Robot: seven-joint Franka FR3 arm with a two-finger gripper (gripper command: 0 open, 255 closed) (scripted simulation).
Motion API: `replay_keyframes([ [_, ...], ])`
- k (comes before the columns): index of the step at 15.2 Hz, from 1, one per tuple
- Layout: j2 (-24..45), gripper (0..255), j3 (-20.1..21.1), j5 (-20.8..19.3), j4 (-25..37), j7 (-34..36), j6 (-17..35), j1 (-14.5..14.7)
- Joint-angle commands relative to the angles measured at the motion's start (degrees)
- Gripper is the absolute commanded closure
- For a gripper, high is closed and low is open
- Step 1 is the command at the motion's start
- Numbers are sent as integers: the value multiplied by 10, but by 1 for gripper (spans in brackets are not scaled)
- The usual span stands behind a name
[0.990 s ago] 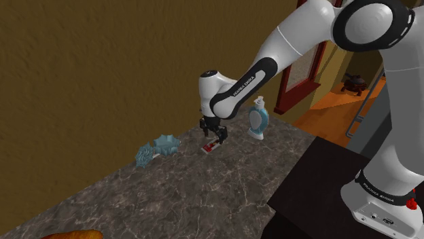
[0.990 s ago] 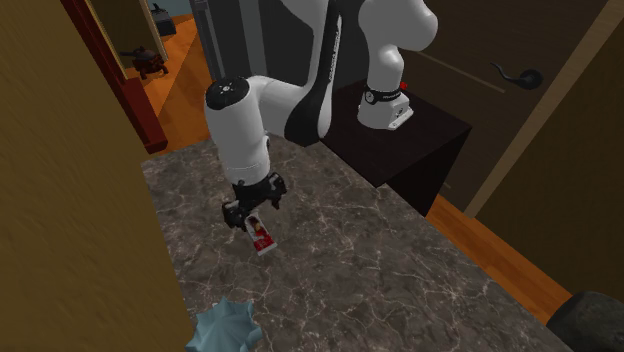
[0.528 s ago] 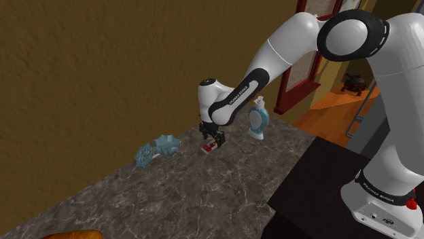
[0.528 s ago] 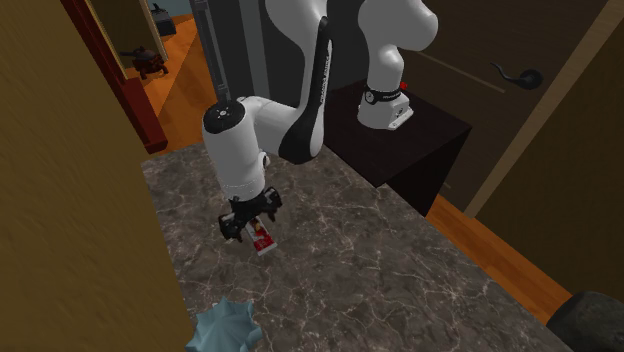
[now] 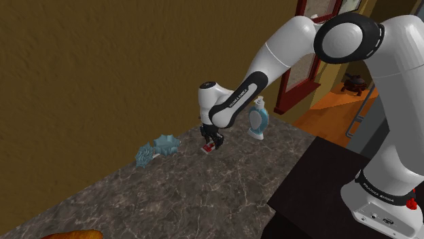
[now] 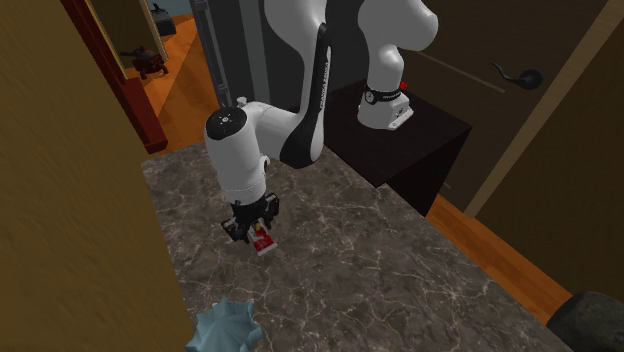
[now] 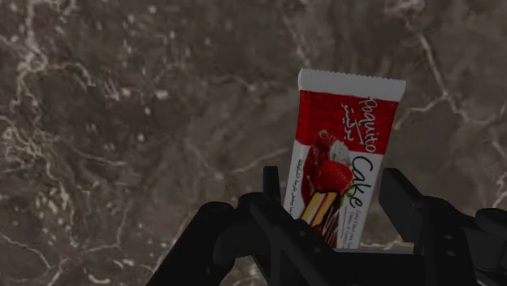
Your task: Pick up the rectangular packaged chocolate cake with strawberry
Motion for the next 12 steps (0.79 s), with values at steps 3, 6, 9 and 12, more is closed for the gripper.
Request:
replay_keyframes([
  [3,1,255,0,0,0,0,0,0],
  [6,-5,255,1,2,-2,-1,-4,-1],
  [9,-23,255,6,7,-5,-5,-19,-5],
  [12,-41,255,11,13,-8,-8,-34,-9],
])
